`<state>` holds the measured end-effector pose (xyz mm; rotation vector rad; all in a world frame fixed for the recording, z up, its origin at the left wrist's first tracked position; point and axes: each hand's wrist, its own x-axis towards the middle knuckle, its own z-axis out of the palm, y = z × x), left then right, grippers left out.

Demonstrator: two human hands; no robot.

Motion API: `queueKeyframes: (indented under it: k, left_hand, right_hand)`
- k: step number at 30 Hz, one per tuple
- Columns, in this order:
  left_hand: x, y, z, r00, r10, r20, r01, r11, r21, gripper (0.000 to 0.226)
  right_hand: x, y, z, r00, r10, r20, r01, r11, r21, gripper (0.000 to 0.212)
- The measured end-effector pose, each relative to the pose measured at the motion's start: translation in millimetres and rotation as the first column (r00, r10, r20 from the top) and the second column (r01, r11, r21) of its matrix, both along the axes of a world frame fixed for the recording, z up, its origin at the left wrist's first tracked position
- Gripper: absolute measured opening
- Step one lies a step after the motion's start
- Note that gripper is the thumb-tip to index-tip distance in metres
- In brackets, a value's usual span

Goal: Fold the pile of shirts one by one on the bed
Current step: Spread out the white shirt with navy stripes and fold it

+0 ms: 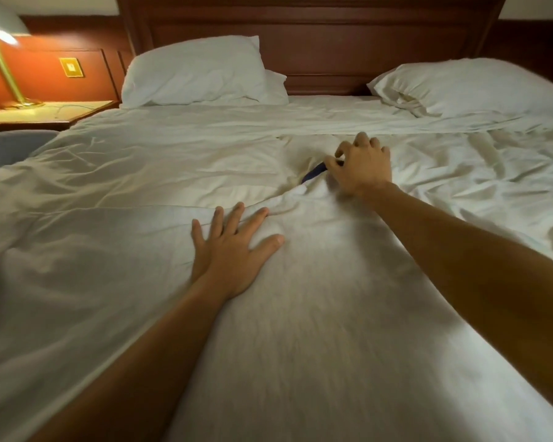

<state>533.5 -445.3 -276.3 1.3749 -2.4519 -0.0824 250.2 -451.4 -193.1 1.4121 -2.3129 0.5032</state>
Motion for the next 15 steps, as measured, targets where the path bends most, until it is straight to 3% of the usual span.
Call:
queueKeyframes:
  k: [3, 5, 7, 8, 10, 12, 13, 14, 15]
  left_hand:
    - [-1.3, -2.2, -0.4, 1.0, 0.012, 0.008, -0.012, 1.0, 0.013, 0.081]
    - [-1.9, -3.8, -2.1, 1.0, 0.023, 0.009, -0.023, 1.0, 0.0, 0.084]
    - [-2.7, -5.1, -3.8, 1.0, 0.029, 0.005, -0.029, 0.999, -0.019, 0.085]
    - [-2.8, -5.7, -4.4, 0.999, 0.033, 0.007, -0.032, 0.999, -0.024, 0.085]
    - [-3.0, -7.0, -5.1, 0.999, 0.038, 0.012, -0.038, 0.999, -0.018, 0.084]
    - [-3.7, -8.1, -5.1, 0.999, 0.032, 0.012, -0.032, 0.999, -0.007, 0.082]
    - [-3.6, -8.4, -4.7, 1.0, 0.028, 0.01, -0.028, 1.0, -0.002, 0.081]
    - [-3.3, -8.2, -4.5, 1.0, 0.026, 0.009, -0.026, 1.0, -0.001, 0.081]
    - [-2.9, -8.1, -4.2, 1.0, 0.025, 0.008, -0.025, 1.0, -0.004, 0.081]
  right_hand:
    - [28.3, -14.6, 16.2, 0.975, -0.065, 0.213, 0.003, 0.96, 0.282, 0.066]
    - [41.4, -18.1, 12.9, 0.988, -0.101, 0.114, 0.053, 0.932, 0.358, 0.05]
    - [46.9, -27.6, 4.2, 0.991, -0.112, 0.068, 0.092, 0.964, 0.248, 0.033]
    - [48.1, -33.1, 0.5, 0.986, -0.11, 0.121, 0.091, 0.984, 0.153, 0.031]
    - [49.1, -39.5, 1.4, 0.921, -0.046, 0.387, 0.082, 0.994, -0.076, 0.028]
    - [46.3, -39.1, 2.6, 0.796, 0.15, 0.586, 0.051, 0.949, -0.313, 0.024]
    - [46.1, -36.1, 0.5, 0.75, 0.246, 0.614, -0.044, 0.945, -0.325, 0.025]
    - [47.9, -31.4, -3.5, 0.736, 0.303, 0.605, -0.197, 0.951, -0.236, 0.031]
    - [48.7, -26.6, -9.2, 0.754, 0.3, 0.584, -0.339, 0.94, -0.046, 0.039]
